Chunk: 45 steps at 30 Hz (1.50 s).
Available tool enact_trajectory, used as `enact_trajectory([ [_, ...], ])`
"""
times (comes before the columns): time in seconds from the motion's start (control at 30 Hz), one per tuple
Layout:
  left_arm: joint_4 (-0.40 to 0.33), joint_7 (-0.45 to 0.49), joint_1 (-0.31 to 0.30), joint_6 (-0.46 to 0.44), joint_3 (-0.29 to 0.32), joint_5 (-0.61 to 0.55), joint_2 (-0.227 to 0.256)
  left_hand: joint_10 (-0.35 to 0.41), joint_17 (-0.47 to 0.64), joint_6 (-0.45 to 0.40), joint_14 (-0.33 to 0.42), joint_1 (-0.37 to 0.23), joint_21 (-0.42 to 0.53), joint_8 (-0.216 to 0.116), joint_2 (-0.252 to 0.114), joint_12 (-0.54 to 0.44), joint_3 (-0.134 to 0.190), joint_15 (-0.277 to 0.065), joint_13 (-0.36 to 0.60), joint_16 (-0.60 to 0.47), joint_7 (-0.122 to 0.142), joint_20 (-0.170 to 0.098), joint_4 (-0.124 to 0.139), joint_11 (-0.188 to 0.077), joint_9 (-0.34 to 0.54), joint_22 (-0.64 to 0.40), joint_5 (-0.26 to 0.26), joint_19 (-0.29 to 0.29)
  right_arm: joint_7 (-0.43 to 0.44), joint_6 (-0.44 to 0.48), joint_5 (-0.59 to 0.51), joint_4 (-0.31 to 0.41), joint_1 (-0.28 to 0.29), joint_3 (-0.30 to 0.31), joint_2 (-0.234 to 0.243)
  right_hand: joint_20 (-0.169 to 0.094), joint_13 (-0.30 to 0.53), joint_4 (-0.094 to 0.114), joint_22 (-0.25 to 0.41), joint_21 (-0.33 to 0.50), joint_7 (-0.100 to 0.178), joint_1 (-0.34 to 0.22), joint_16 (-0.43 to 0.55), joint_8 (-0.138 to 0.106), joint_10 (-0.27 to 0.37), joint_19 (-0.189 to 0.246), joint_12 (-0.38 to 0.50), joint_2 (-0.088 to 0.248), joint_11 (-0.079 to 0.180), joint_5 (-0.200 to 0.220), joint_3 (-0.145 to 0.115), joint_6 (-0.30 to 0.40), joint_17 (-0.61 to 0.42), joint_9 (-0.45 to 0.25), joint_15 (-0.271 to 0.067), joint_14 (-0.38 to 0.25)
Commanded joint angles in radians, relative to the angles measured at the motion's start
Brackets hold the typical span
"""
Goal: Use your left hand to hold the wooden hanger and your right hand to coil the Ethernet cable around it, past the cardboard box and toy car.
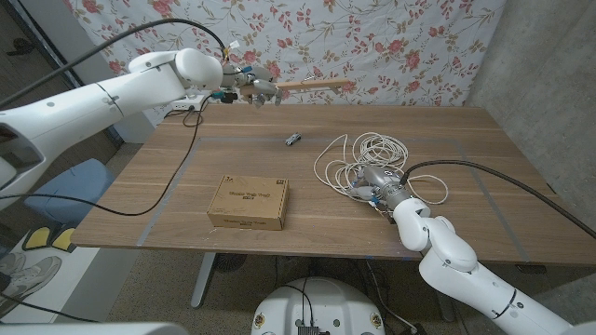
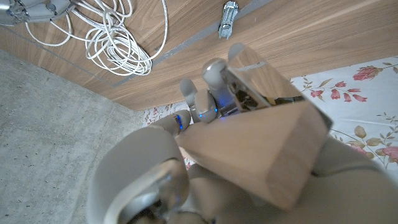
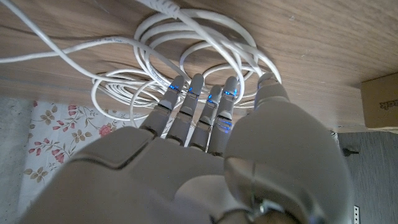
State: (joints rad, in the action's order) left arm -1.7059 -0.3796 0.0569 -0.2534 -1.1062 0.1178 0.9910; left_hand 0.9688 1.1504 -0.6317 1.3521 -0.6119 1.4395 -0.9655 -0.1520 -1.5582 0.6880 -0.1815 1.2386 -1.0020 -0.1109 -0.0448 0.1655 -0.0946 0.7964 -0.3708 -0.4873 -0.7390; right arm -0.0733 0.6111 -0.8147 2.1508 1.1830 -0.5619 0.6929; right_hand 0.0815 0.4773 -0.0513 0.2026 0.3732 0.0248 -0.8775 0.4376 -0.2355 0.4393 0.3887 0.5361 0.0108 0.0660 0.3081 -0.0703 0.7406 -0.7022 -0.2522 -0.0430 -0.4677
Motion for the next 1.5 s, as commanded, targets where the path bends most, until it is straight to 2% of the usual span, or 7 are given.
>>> enact_trajectory([
  [0.03,0.009,-0.006,-0.007,0.0,0.005,0.001,0.001,-0.004,-0.001,-0.003,-0.004,0.011,0.012,-0.005,0.002,-0.009,0.01,0.003,0.001,0.003,-0.004,-0.001,0.0,0.001,0.0,0.002,0.006,0.006,0.05,0.057,-0.064,-0.039,-0.054,-0.082,-0.002,-0.001,0.005,0.004,0.003,0.003,-0.001,0.01,0.009,-0.001,0.0,0.004,0.002,0.01,0.0,0.008,0.001,-0.003,-0.006,-0.001,-0.089,-0.012],
  [0.3,0.005,0.0,-0.007,-0.01,0.005,-0.017,0.003,-0.007,0.006,-0.002,-0.01,0.016,0.02,-0.007,0.002,-0.009,0.015,0.005,0.002,0.002,-0.005,-0.002,0.001,0.0,-0.002,0.006,0.008,0.012,0.063,0.027,-0.033,-0.057,-0.072,-0.082,-0.006,-0.008,-0.004,0.018,0.003,0.011,-0.036,0.022,0.002,-0.053,0.059,0.019,0.028,0.047,0.0,0.019,-0.002,0.135,0.0,0.003,-0.097,-0.05],
  [0.57,0.016,-0.006,-0.006,-0.004,0.008,-0.015,0.001,-0.008,0.002,-0.001,-0.008,0.02,0.026,-0.008,0.003,-0.009,0.018,0.001,0.001,0.005,-0.004,-0.002,0.001,0.001,-0.005,0.011,0.009,0.015,0.11,0.034,-0.092,-0.086,-0.088,-0.11,-0.021,-0.045,-0.012,-0.079,0.002,0.029,-0.031,-0.155,-0.011,-0.132,0.177,0.056,0.088,0.106,0.053,0.042,-0.083,0.358,0.01,0.014,-0.158,-0.125],
  [0.8,0.027,-0.003,-0.006,0.004,0.012,-0.017,-0.003,-0.007,-0.014,0.0,-0.003,0.024,0.032,-0.01,0.004,-0.009,0.022,0.002,0.001,0.014,-0.005,-0.002,0.001,-0.001,-0.007,0.018,0.01,0.016,0.166,0.05,-0.064,-0.088,-0.067,-0.083,-0.06,-0.111,-0.011,-0.093,0.003,0.039,-0.049,-0.205,-0.003,-0.134,0.214,0.067,0.108,0.141,0.098,0.033,-0.109,0.353,-0.007,0.01,-0.178,-0.155],
  [1.27,0.045,-0.006,-0.007,0.019,0.014,-0.022,-0.016,-0.008,-0.016,0.001,-0.002,0.03,0.042,-0.013,0.005,-0.009,0.029,0.002,0.001,0.015,-0.006,-0.003,0.0,-0.001,-0.008,0.023,0.011,0.021,0.257,-0.024,0.351,-0.049,0.022,0.094,-0.116,-0.162,0.207,0.174,0.034,0.08,0.034,-0.111,-0.063,-0.347,-0.036,-0.024,0.107,0.196,0.123,0.048,-0.219,-0.027,-0.127,-0.359,-0.176,-0.13],
  [1.37,0.046,-0.01,-0.006,0.022,0.014,-0.025,-0.018,-0.007,-0.016,0.001,-0.003,0.03,0.043,-0.014,0.005,-0.01,0.03,0.003,0.001,0.015,-0.006,-0.003,0.0,0.001,-0.008,0.024,0.011,0.021,0.277,-0.057,0.42,-0.051,0.031,0.115,-0.105,-0.156,0.227,0.185,0.035,0.083,0.036,-0.108,-0.061,-0.372,-0.048,-0.03,0.109,0.195,0.121,0.05,-0.227,-0.04,-0.144,-0.39,-0.177,-0.125],
  [1.5,0.042,-0.009,-0.006,0.02,0.016,-0.027,-0.015,-0.007,-0.02,0.001,-0.001,0.033,0.047,-0.014,0.006,-0.009,0.032,0.002,0.001,0.017,-0.004,-0.004,0.0,0.0,-0.01,0.027,0.012,0.023,0.307,-0.165,0.475,-0.073,0.04,0.126,-0.052,-0.061,0.264,0.076,0.033,0.139,-0.04,-0.176,0.035,-0.446,0.052,0.041,0.178,0.144,0.018,0.023,-0.192,0.091,-0.27,-0.37,-0.135,-0.14],
])
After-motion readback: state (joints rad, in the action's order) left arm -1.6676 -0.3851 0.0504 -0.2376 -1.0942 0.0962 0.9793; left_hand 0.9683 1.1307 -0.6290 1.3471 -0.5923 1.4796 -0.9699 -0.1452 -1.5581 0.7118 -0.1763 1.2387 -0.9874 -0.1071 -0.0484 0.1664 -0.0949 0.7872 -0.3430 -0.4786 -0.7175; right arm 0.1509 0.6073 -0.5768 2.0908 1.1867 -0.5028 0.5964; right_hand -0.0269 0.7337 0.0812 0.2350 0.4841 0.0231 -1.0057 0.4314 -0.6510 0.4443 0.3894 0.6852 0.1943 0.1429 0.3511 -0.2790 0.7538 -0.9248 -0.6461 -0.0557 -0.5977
